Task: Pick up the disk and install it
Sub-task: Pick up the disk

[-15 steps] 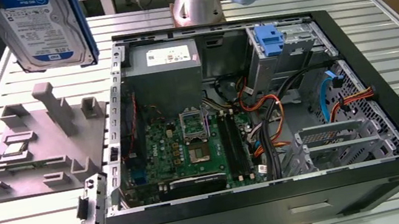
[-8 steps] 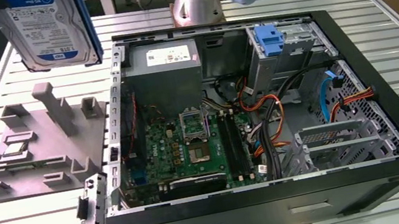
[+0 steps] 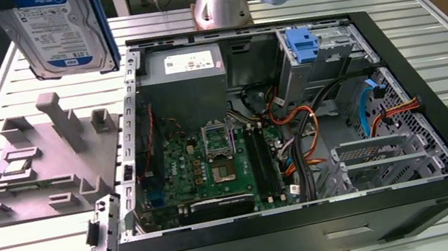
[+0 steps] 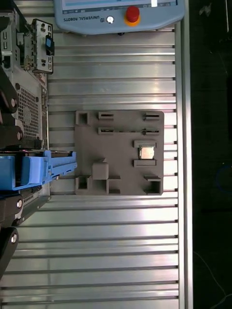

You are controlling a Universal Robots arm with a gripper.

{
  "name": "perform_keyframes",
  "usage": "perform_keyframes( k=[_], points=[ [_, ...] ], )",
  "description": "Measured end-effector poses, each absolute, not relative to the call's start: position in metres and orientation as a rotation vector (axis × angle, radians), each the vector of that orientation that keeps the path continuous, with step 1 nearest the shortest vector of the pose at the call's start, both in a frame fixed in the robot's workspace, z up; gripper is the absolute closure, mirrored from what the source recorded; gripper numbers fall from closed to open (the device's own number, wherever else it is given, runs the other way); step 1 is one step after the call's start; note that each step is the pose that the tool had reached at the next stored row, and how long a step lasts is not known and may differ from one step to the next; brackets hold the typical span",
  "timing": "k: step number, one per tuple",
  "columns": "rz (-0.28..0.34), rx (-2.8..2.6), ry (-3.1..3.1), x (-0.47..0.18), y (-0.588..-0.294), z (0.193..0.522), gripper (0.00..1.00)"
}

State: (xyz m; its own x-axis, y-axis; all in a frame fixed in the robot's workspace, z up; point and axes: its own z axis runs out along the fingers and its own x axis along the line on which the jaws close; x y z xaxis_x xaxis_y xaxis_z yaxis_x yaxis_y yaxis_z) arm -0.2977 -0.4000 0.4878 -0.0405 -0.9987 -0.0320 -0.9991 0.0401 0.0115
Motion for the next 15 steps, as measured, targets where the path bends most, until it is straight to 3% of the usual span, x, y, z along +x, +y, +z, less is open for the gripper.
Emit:
perform_keyframes(
  k=[15],
  points=[
    [0.047,-2.166,2.255,-0.294,-0.4035,0.4878,0.63]
  ],
)
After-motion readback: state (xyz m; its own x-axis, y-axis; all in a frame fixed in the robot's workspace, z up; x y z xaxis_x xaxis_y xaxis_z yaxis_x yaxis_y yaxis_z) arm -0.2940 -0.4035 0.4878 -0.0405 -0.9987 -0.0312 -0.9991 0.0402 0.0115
